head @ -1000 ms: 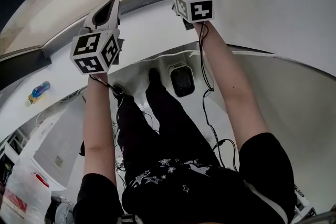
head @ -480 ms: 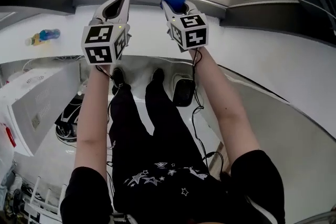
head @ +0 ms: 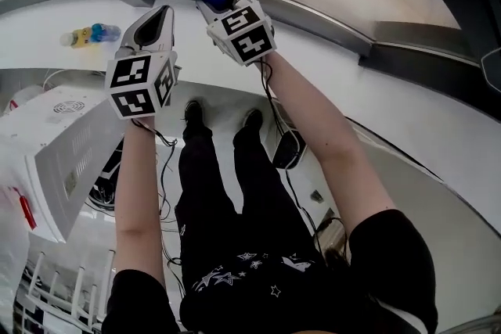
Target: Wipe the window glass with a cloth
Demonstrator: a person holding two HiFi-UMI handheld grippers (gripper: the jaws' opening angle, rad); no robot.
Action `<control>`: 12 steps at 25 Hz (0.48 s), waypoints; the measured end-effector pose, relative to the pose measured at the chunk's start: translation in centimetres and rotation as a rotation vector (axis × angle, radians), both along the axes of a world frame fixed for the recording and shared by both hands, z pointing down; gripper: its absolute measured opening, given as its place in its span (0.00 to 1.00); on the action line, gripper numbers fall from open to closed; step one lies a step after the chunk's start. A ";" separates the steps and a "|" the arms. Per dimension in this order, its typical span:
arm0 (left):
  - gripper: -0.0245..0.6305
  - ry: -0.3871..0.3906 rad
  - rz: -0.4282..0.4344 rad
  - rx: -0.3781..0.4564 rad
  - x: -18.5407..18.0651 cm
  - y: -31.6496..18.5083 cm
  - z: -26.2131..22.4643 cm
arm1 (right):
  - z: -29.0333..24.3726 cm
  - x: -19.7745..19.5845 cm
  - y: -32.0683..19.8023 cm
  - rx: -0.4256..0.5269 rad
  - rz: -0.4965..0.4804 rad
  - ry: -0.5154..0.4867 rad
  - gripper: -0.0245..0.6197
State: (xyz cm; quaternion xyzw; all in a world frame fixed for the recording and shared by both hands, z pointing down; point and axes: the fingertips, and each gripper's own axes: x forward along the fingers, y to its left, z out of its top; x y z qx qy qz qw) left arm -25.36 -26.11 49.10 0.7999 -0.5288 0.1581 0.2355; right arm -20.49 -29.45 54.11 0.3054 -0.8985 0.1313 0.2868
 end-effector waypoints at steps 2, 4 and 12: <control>0.05 0.005 0.008 -0.010 -1.2 -0.2 0.6 | 0.5 -2.8 -0.7 -0.004 -0.022 -0.010 0.15; 0.05 0.014 0.017 -0.013 -2.0 -0.5 1.0 | 1.1 -5.2 -1.3 -0.009 -0.047 -0.009 0.15; 0.05 0.022 0.028 -0.029 -4.0 -2.1 2.5 | 3.9 -8.0 -3.9 -0.045 -0.048 0.020 0.15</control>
